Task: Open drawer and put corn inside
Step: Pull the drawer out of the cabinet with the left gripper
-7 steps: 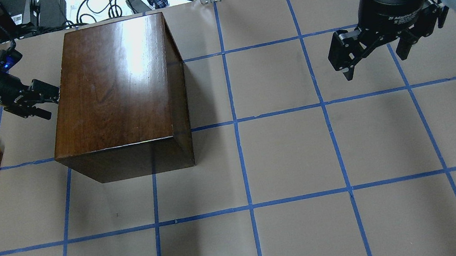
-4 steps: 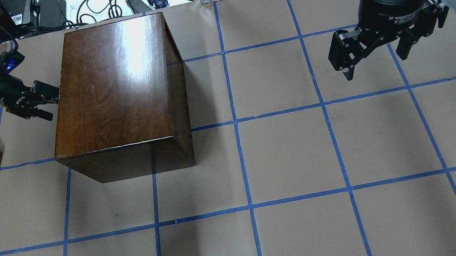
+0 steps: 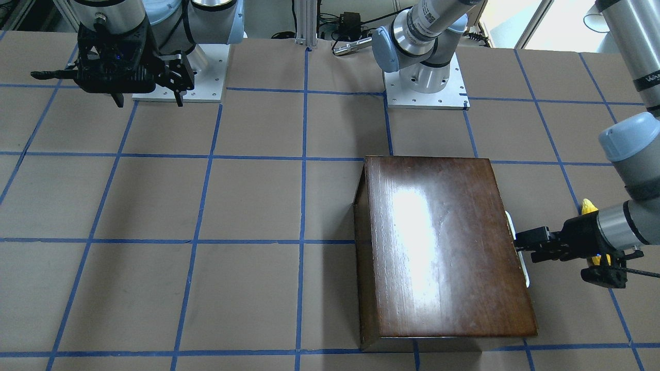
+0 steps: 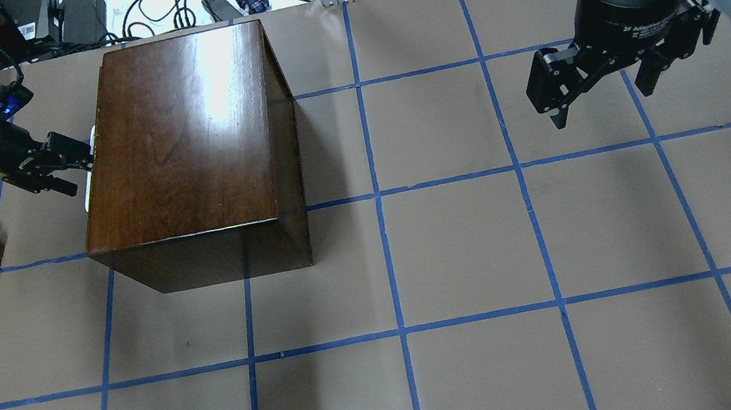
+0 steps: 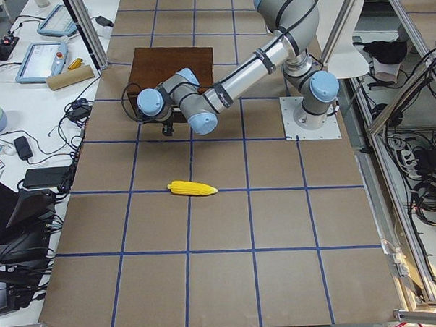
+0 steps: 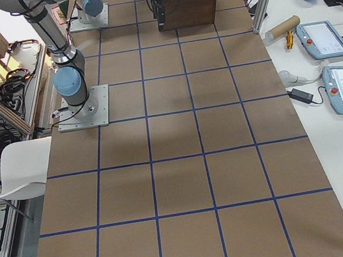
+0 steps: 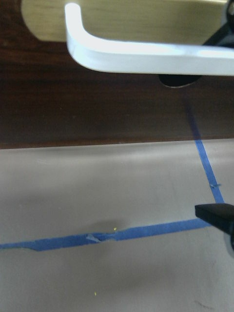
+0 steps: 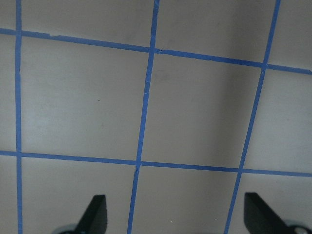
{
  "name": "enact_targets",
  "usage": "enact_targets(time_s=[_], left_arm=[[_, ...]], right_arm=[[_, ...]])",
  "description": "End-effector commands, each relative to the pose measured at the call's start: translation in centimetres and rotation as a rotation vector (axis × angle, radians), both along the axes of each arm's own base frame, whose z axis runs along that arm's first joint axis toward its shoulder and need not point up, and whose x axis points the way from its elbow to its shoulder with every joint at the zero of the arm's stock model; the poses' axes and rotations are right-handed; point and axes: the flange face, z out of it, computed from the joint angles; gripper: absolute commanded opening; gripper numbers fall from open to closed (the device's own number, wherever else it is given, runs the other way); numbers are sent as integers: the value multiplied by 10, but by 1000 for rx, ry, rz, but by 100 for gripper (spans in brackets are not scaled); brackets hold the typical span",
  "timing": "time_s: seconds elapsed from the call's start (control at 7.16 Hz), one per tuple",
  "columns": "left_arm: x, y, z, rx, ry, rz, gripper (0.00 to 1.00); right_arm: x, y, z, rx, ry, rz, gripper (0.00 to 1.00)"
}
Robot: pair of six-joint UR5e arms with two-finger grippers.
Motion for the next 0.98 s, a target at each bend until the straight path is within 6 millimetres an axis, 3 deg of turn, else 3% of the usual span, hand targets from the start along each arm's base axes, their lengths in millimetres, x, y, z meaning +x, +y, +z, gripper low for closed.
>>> enact_targets(time_s=[0.0,0.42,0.56,0.84], left_arm=[[21,7,-1,12,-28,16,100],[29,8,2,8,-32,28,100],[46,14,0,8,-29,53,100],[56,16,3,-1,-32,57,100]], right_arm=[[0,0,0,0,0,-1,100],[0,0,-1,1,0,-1,100],[0,0,0,0,0,0,100],[0,0,-1,1,0,0,100]])
